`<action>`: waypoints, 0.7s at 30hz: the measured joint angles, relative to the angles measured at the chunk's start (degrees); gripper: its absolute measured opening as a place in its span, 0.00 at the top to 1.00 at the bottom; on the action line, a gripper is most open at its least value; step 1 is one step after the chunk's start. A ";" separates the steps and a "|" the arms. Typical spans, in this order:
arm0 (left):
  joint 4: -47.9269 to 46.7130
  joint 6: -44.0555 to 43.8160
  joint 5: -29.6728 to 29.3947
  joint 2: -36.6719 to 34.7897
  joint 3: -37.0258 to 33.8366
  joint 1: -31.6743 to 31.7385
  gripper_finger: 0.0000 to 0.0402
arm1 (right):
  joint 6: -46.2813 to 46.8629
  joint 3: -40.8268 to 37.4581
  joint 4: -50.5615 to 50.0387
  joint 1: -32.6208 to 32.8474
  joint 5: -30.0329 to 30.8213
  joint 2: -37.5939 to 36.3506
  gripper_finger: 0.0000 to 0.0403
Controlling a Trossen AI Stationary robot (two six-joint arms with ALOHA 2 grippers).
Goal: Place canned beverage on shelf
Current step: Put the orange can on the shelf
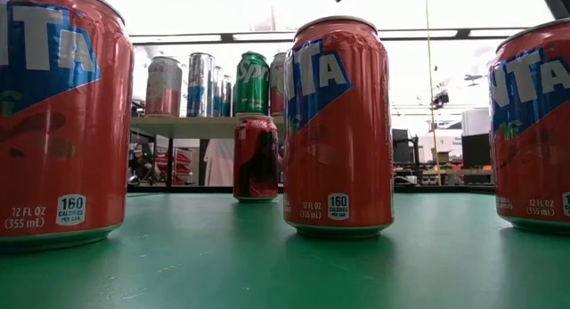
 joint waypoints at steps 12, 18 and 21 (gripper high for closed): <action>-25.88 0.89 5.42 28.51 33.19 14.52 1.00 | -8.00 -0.33 -12.74 -0.27 0.14 -9.30 0.98; -44.87 0.56 12.16 43.65 51.05 26.69 1.00 | -10.62 -0.47 -13.85 -0.97 0.01 -9.19 0.98; -51.65 -1.17 12.40 51.59 59.32 31.46 1.00 | -11.29 -0.64 -14.52 -1.41 0.23 -9.19 0.98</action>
